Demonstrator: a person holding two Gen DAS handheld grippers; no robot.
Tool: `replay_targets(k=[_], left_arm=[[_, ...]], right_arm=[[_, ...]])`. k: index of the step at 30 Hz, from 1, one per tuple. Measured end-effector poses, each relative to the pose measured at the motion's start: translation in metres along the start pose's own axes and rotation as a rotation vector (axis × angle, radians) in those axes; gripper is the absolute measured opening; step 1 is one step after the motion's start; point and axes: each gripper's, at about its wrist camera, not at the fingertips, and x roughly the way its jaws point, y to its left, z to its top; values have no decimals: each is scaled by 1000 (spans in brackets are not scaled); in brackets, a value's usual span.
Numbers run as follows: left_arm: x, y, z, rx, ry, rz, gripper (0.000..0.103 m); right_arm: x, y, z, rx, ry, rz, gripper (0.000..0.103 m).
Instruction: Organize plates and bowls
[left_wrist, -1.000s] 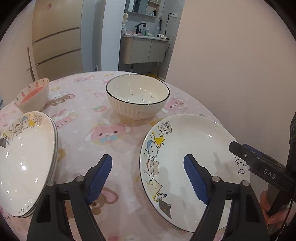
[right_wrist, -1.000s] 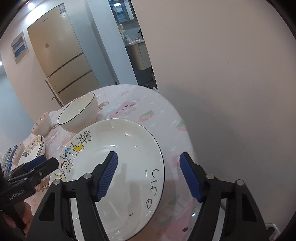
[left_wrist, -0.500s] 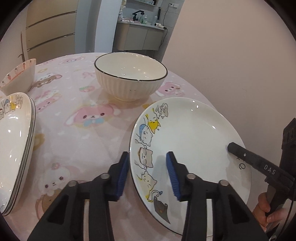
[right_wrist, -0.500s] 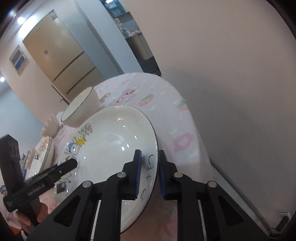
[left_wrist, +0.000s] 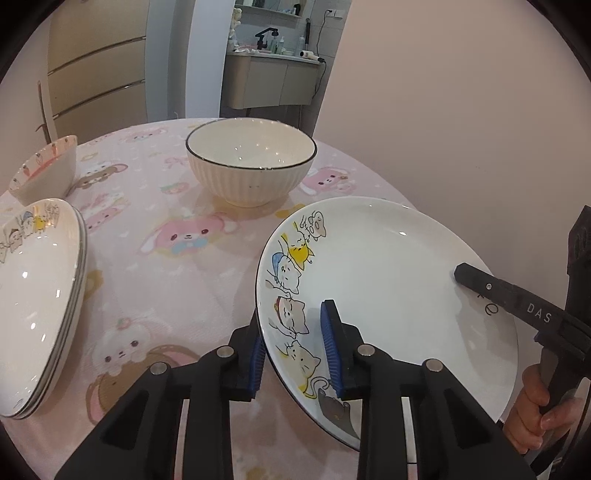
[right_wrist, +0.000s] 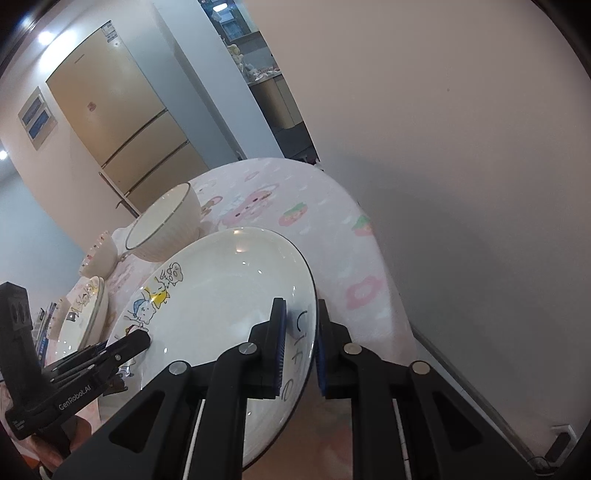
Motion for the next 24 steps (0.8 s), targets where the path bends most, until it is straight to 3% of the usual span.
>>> replay_targets(k=[12, 24], left_arm=[[-61, 13, 3, -48, -47, 36, 30], [-134, 54, -4, -118, -155, 97, 30]], right_arm=[[-33, 45, 3, -82, -41, 39, 14], [-50, 122, 3, -220, -79, 107, 14]])
